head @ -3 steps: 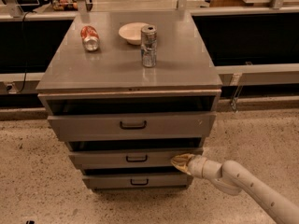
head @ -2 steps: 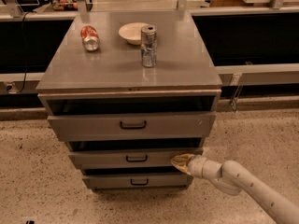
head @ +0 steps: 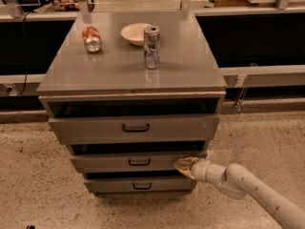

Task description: Close middle drawer

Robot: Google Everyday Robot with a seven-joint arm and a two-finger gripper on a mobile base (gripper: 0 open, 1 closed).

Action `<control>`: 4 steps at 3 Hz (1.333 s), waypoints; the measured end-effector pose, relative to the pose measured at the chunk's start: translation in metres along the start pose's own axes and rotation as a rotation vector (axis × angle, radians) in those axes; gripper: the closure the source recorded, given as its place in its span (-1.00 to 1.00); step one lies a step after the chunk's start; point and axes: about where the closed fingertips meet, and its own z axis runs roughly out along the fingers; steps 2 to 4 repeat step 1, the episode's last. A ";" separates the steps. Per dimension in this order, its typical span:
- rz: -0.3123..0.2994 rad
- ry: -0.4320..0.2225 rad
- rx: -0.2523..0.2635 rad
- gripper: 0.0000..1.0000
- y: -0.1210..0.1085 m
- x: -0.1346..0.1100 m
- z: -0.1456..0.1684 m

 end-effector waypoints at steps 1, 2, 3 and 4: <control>-0.043 0.035 -0.152 0.76 0.037 0.008 -0.005; -0.043 0.035 -0.152 0.76 0.037 0.008 -0.005; -0.043 0.035 -0.152 0.76 0.037 0.008 -0.005; -0.043 0.035 -0.152 0.76 0.037 0.008 -0.005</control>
Offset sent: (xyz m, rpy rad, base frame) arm 0.0000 0.0000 0.0000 0.0000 0.0000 0.0000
